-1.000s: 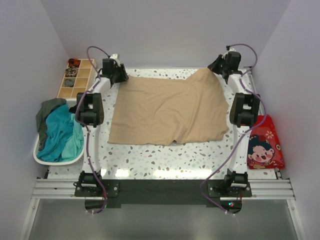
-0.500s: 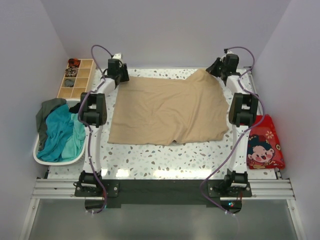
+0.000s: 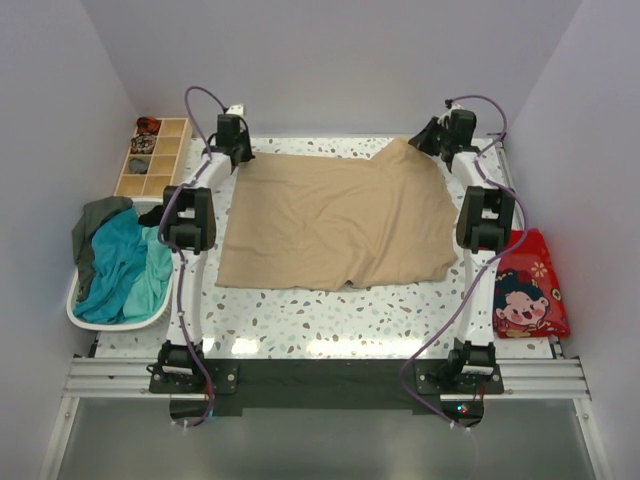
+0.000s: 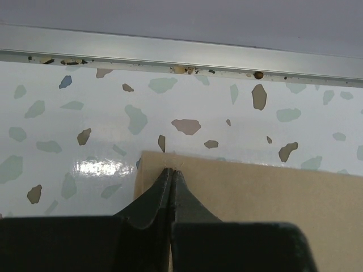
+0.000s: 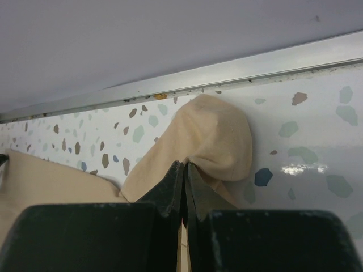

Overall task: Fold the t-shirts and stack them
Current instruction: Grap the side of the flattened tshirt furthest away from the robot with both arms

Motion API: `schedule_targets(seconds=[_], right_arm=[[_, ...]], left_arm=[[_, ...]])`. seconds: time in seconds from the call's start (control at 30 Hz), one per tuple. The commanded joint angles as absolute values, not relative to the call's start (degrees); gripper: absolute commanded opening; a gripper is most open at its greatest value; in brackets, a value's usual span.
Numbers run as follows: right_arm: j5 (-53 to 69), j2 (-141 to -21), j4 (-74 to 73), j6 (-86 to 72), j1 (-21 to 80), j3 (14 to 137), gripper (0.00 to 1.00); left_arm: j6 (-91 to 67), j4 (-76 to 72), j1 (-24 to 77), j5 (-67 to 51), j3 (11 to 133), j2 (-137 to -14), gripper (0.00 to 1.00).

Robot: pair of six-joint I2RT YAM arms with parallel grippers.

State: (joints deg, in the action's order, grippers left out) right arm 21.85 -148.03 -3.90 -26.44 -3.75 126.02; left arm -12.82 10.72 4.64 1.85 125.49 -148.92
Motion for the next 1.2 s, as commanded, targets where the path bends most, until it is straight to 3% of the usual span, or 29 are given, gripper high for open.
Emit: schedule_targets(seconds=[0.0,0.27,0.3,0.4,0.53,0.63,0.67,0.87,0.97,1.0,1.07,1.13,1.17], right_arm=[[28.5,-145.6,1.9,-27.9,-4.0,124.6,0.00],[32.4,-139.9,6.3,-28.0,-4.3,115.8,0.00],[32.5,-139.7,5.8,-27.9,-4.2,115.9,0.00],[32.9,-140.1,4.8,-27.7,-4.2,116.9,0.00],[33.0,-140.8,4.8,-27.9,-4.2,117.1,0.00],[33.3,-141.2,4.5,-27.9,-4.2,117.3,0.00],[33.1,-141.3,4.4,-27.8,-4.2,117.2,0.00],[33.0,-142.2,4.2,-27.9,-4.2,117.9,0.00],[32.9,-142.6,3.8,-27.8,-4.2,118.6,0.00],[32.9,-142.9,3.6,-27.8,-4.2,118.8,0.00],[32.9,-143.2,3.3,-27.8,-4.2,119.4,0.00],[32.9,-143.3,2.9,-27.8,-4.2,119.7,0.00],[32.9,-143.5,2.8,-27.7,-4.2,119.9,0.00]], left_arm=[[-12.1,9.1,4.4,0.8,125.7,-148.4,0.00],[-12.5,4.7,4.0,0.5,116.6,-142.2,0.00],[-12.7,3.9,3.9,1.0,116.0,-141.7,0.04],[-12.7,1.2,3.8,2.7,113.0,-139.5,0.43],[-13.0,2.7,3.5,4.4,114.8,-140.4,0.54],[-13.2,0.9,3.4,4.4,112.7,-139.3,0.77],[-13.3,1.0,3.3,4.1,113.0,-139.7,0.80],[-13.5,5.5,3.2,1.9,118.5,-144.2,0.78],[-14.4,6.7,3.1,-1.1,120.8,-146.1,0.56],[-14.6,7.1,3.1,-1.8,122.2,-147.0,0.44],[-14.9,8.8,3.1,-3.1,123.9,-148.0,0.35],[-15.1,9.1,3.1,-2.9,124.7,-148.3,0.36],[-15.1,9.5,3.1,-2.8,124.7,-148.4,0.48]])
